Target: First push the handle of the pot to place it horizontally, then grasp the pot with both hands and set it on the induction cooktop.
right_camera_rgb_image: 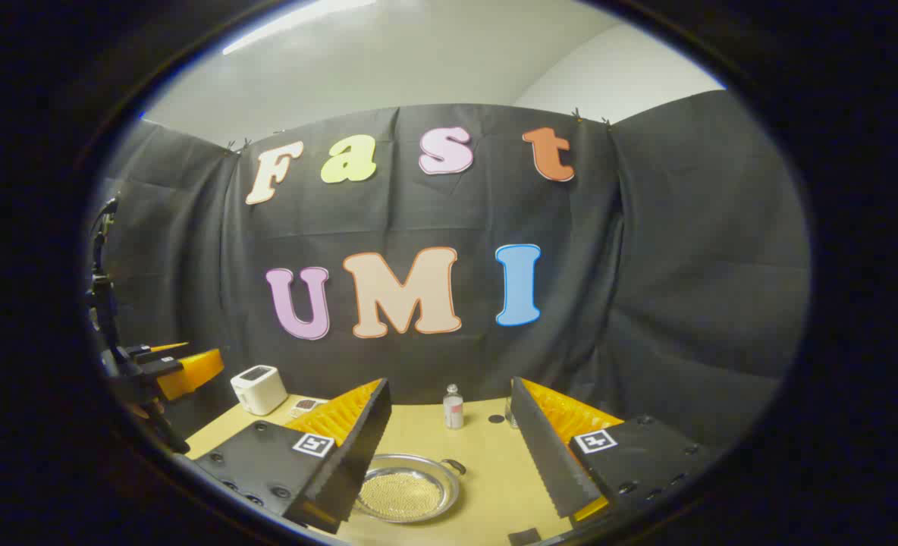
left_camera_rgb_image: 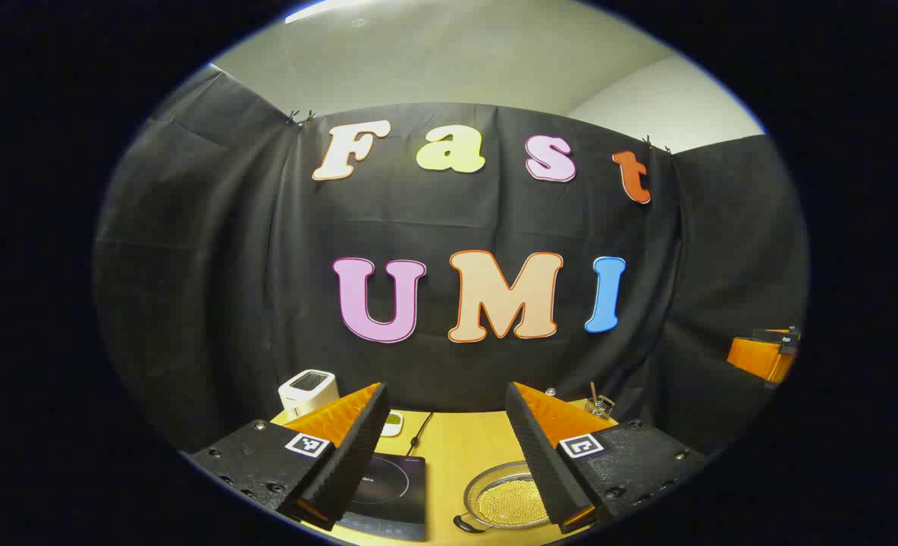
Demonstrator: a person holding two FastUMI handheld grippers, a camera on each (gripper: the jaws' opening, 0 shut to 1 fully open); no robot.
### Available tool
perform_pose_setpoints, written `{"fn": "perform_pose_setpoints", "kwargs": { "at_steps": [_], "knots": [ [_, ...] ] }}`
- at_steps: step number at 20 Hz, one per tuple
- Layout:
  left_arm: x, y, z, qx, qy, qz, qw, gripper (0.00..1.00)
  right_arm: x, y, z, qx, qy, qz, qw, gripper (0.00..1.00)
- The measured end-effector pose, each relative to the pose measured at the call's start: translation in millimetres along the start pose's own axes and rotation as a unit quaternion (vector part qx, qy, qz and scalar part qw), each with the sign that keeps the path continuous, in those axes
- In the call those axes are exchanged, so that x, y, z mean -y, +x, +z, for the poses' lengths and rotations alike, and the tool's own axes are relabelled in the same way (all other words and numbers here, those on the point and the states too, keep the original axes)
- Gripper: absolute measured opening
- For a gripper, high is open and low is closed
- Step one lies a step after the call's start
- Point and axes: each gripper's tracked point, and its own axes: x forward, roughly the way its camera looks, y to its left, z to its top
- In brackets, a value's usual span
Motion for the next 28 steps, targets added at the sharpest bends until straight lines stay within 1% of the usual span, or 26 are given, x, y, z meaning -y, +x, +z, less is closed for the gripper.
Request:
{"fn": "perform_pose_setpoints", "kwargs": {
  "at_steps": [1, 2, 3, 4, 6, 7, 8, 9, 14, 15, 19, 25, 27, 28],
  "knots": [
    [1.1, 0.8, 0.4, 0.000, 0.000, 0.000, 1.000, 0.94, 3.5, -0.9, 0.5, -0.002, -0.006, -0.003, 1.000, 0.93],
    [2.0, 0.6, -2.0, -0.003, -0.003, 0.000, 1.000, 0.90, 5.2, -1.0, 0.9, -0.002, -0.010, -0.004, 1.000, 0.93],
    [1.9, -0.1, -2.5, -0.005, -0.006, 0.002, 1.000, 0.90, 4.2, 0.0, 0.6, -0.002, -0.011, -0.004, 1.000, 0.93],
    [0.5, -0.4, -4.6, -0.007, -0.008, 0.004, 1.000, 0.94, 3.1, 1.6, 0.8, -0.003, -0.011, -0.003, 1.000, 0.93],
    [-5.4, -2.3, -8.2, -0.013, -0.001, 0.014, 1.000, 0.94, 3.4, 1.9, 2.2, -0.002, -0.009, 0.000, 1.000, 0.93],
    [-9.0, -2.2, -8.2, -0.014, 0.004, 0.020, 1.000, 0.99, 4.5, 2.8, 2.8, -0.001, -0.008, 0.000, 1.000, 0.93],
    [-12.0, -2.6, -9.5, -0.015, 0.008, 0.024, 1.000, 0.99, 5.2, 3.8, 3.5, -0.001, -0.008, -0.001, 1.000, 0.93],
    [-13.8, -2.2, -10.1, -0.017, 0.008, 0.026, 0.999, 0.94, 4.2, 4.1, 3.3, -0.002, -0.006, 0.000, 1.000, 0.93],
    [-23.0, -2.3, -16.8, -0.025, 0.008, 0.035, 0.999, 0.94, -1.5, 8.9, -1.1, -0.009, -0.005, 0.004, 1.000, 0.93],
    [-24.9, -1.7, -16.1, -0.024, 0.010, 0.035, 0.999, 0.89, -2.1, 10.6, -2.7, -0.010, -0.006, 0.002, 1.000, 0.93],
    [-25.6, -0.9, -19.1, -0.022, 0.013, 0.033, 0.999, 0.90, -6.2, 15.8, -10.9, -0.020, 0.000, 0.003, 1.000, 0.93],
    [-36.5, -7.8, -21.4, -0.024, 0.009, 0.046, 0.999, 0.89, -12.3, 22.9, -31.1, -0.047, 0.011, 0.020, 0.999, 0.93],
    [-41.8, -10.3, -22.0, -0.023, 0.012, 0.053, 0.998, 0.89, -11.5, 26.7, -37.4, -0.053, 0.011, 0.024, 0.998, 0.78],
    [-45.0, -11.2, -22.3, -0.023, 0.014, 0.057, 0.998, 0.89, -14.8, 26.4, -36.0, -0.054, 0.015, 0.028, 0.998, 0.73]
  ]
}}
